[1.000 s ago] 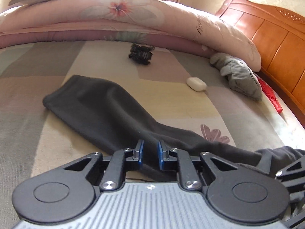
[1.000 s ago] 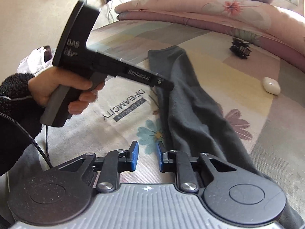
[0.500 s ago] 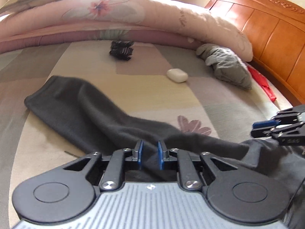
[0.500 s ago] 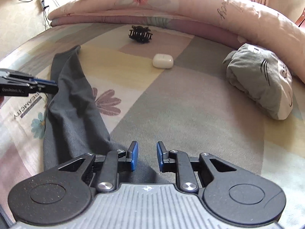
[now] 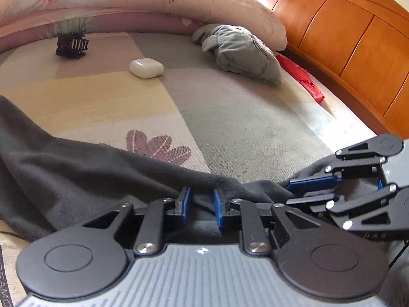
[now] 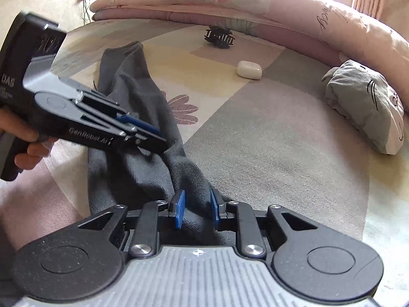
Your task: Fold clothes
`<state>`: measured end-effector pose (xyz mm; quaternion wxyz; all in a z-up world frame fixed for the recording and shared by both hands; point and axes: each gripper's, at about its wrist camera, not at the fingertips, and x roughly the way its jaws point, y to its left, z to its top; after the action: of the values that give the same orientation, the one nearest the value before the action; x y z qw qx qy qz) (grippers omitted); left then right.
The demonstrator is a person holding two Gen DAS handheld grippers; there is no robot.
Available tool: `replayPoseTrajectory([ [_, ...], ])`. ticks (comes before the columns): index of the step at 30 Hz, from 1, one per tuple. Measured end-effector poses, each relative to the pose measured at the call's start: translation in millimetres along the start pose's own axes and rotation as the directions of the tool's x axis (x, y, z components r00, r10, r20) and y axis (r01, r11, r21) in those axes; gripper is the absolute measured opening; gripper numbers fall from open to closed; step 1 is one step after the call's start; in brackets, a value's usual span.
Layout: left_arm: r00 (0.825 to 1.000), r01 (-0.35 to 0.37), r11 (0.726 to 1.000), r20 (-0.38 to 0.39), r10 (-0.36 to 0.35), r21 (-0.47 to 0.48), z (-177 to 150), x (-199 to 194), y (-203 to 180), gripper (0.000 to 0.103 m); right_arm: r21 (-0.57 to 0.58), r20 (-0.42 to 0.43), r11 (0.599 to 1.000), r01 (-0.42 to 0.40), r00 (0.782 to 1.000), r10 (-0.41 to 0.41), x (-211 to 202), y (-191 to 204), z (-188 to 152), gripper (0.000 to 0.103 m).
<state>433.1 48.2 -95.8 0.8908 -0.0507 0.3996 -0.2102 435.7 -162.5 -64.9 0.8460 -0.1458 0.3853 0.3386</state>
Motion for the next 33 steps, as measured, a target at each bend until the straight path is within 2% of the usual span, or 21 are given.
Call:
replayPoseTrajectory([
  [4, 1.000, -0.004, 1.000, -0.027, 0.004, -0.011, -5, -10, 2, 0.020, 0.044, 0.089, 0.999, 0.027, 0.996, -0.030, -8, -21, 16, 0.042],
  [8, 0.999, -0.008, 1.000, -0.036, 0.007, -0.014, -6, -12, 3, 0.020, 0.045, 0.040, 0.999, -0.011, 0.999, 0.009, 15, -27, 20, 0.042],
  [10, 1.000, -0.005, 1.000, -0.029, 0.005, -0.015, -8, -13, 4, 0.020, -0.010, -0.007, 1.000, -0.004, 1.000, 0.003, 28, -15, 12, 0.043],
  [15, 1.000, -0.001, 1.000, -0.012, 0.001, -0.021, -13, -20, 6, 0.024, -0.054, 0.008, 0.997, 0.046, 0.999, -0.045, 28, 7, -3, 0.042],
  [17, 1.000, -0.004, 1.000, -0.006, 0.004, -0.031, -13, -26, 5, 0.025, -0.070, 0.003, 0.996, 0.046, 0.999, -0.046, 27, 11, -5, 0.035],
  [18, 1.000, -0.004, 0.999, -0.002, 0.004, -0.033, -13, -29, 5, 0.026, -0.071, -0.004, 0.997, 0.033, 0.999, -0.033, 26, 13, -4, 0.025],
  [19, 1.000, -0.006, 0.999, 0.003, 0.006, -0.032, -13, -32, 4, 0.031, -0.069, -0.011, 0.997, 0.018, 1.000, -0.019, 26, 13, -3, 0.014],
  [21, 1.000, -0.016, 1.000, 0.017, 0.016, -0.006, -14, -39, 0, 0.040, -0.071, -0.015, 0.997, 0.003, 1.000, -0.004, 26, 14, 0, 0.007],
  [23, 0.999, -0.028, 1.000, 0.029, 0.028, 0.013, -15, -46, -1, 0.042, -0.050, -0.007, 0.999, 0.010, 1.000, -0.011, 25, 8, 3, 0.004],
  [28, 0.998, -0.048, 0.999, 0.047, 0.048, 0.007, -19, -64, 5, 0.045, 0.050, 0.084, 0.988, 0.146, 0.985, -0.150, 21, -22, 20, 0.004],
  [30, 0.996, -0.078, 0.997, 0.044, 0.078, -0.001, -19, -66, 11, 0.046, 0.083, 0.070, 0.980, 0.182, 0.980, -0.188, 29, -32, 24, 0.004],
  [33, 0.992, -0.126, 0.992, 0.028, 0.127, -0.024, -21, -66, 23, 0.046, 0.125, 0.021, 0.973, 0.192, 0.980, -0.196, 43, -41, 25, 0.005],
])
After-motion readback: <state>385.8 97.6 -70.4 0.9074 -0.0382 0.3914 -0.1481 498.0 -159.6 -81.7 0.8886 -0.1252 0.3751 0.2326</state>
